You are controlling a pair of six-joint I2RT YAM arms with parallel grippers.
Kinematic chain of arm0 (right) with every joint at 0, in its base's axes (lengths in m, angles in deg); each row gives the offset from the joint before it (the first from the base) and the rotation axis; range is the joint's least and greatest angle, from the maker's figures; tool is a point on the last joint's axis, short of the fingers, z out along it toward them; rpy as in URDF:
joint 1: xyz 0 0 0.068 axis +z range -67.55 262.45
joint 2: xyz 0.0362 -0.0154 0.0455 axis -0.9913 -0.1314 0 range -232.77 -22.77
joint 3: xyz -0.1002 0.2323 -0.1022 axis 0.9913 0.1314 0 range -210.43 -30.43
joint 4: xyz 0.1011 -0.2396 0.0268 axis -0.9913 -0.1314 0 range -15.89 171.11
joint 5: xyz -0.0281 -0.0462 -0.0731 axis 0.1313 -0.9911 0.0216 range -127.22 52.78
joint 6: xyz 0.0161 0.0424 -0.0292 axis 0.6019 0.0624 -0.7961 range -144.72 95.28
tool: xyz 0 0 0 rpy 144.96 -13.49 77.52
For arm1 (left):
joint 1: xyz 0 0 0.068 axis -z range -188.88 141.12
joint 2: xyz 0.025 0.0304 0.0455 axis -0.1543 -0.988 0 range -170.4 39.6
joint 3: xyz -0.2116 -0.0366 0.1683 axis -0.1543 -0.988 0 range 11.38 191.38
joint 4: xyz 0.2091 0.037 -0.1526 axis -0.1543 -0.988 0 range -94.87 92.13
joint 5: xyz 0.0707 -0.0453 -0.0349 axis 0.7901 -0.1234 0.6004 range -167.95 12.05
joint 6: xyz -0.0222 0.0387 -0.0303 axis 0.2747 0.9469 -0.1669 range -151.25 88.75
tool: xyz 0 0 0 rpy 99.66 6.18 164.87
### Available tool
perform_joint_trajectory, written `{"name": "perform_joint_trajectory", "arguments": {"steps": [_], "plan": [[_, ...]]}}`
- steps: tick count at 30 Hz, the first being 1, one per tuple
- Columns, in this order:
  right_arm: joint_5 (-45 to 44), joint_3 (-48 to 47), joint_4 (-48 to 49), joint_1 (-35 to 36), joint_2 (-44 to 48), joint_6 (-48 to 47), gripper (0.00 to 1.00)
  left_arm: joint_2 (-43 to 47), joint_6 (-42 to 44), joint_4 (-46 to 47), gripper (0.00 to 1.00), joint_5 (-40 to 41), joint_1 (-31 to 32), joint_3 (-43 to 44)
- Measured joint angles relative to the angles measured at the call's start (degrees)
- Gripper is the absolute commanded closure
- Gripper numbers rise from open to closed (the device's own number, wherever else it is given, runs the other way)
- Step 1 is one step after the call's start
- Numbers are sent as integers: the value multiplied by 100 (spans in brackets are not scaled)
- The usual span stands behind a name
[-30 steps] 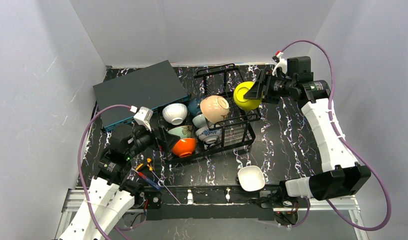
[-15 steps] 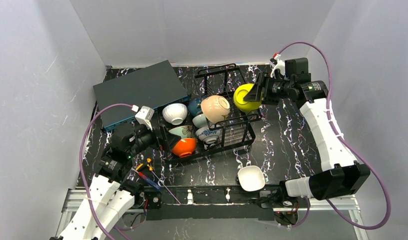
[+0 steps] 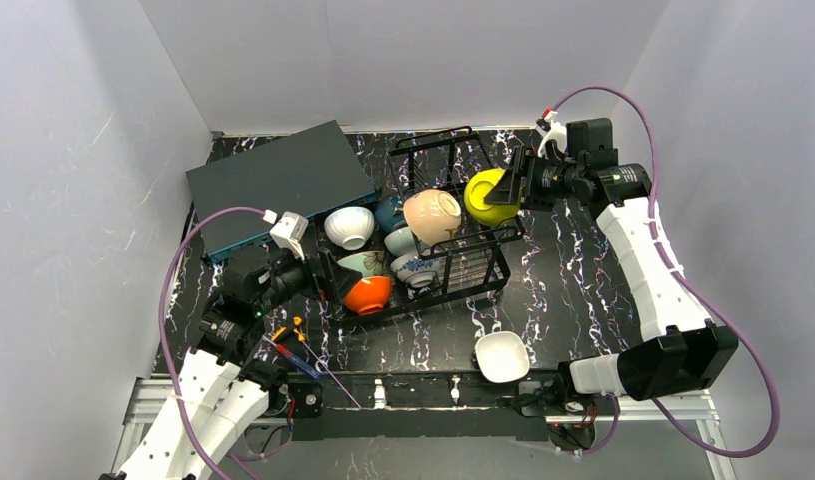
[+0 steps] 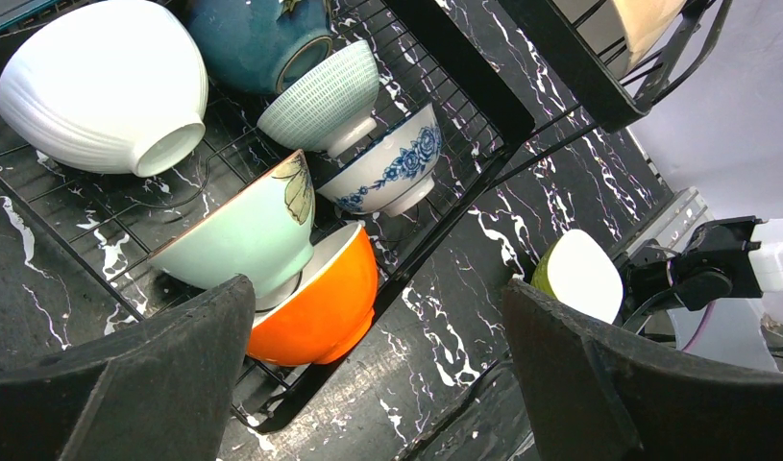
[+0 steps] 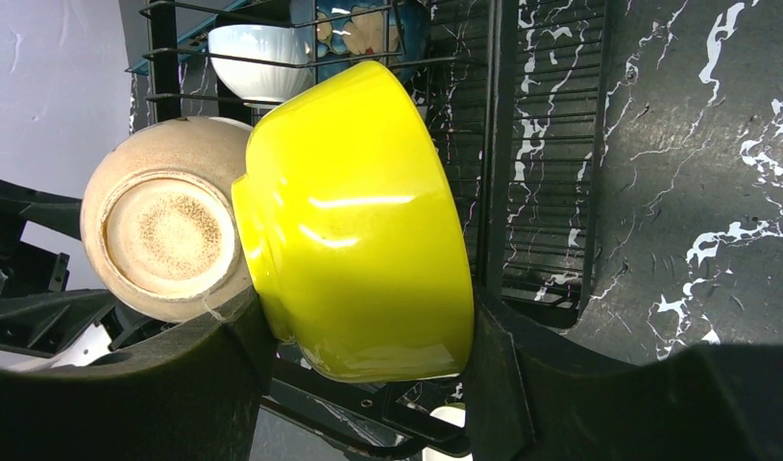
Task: Load the bowls into the dish rack
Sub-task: Position the bowl upside down at the center of the board.
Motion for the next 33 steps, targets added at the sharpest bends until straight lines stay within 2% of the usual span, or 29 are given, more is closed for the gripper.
{"name": "perform_joint_trajectory", "arguments": {"steps": [4,12,15,20,33], "plan": [[15,31,33,0,11,-31,42,0,0,-2,2,-2,0,-7],[39,31,42,13,22,-37,14,0,7,-2,2,0,0,-9],[90,28,76,46,63,-52,9,0,7,-2,2,0,0,-9],[122,31,111,55,63,-50,7,0,33,-2,2,0,0,-9],[31,31,133,79,94,-33,5,94,184,-4,2,-4,0,-9]]}}
